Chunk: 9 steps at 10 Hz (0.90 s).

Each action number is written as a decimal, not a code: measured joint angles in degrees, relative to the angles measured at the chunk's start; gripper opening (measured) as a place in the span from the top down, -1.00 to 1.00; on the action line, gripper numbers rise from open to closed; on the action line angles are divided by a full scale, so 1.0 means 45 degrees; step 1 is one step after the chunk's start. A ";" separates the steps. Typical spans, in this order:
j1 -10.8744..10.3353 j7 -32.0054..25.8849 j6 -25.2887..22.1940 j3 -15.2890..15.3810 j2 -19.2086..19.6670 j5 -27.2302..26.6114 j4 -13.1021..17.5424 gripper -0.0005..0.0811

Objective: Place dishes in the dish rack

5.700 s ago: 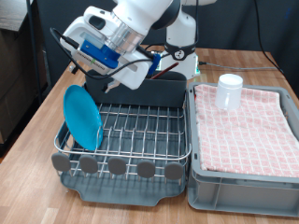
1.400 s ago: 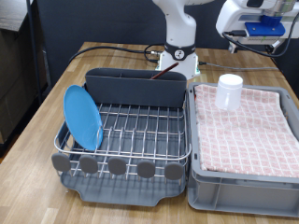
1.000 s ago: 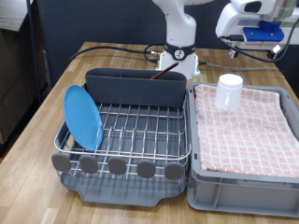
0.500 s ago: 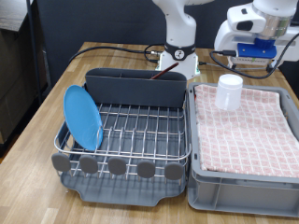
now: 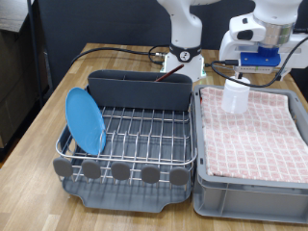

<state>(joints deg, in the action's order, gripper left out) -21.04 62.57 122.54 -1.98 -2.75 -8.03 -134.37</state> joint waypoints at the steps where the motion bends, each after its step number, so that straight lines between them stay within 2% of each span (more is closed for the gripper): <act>1: 0.0010 0.0000 -0.0170 -0.0130 0.0039 -0.0348 0.0000 -0.98; 4: 0.0035 0.0447 -0.0807 -0.0325 0.0323 -0.0168 0.0123 -0.98; 9: 0.0027 0.1204 -0.0699 -0.0299 0.1072 0.1284 0.0343 -0.98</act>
<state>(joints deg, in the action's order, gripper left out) -20.92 67.99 119.39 -3.32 2.07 -2.25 -132.82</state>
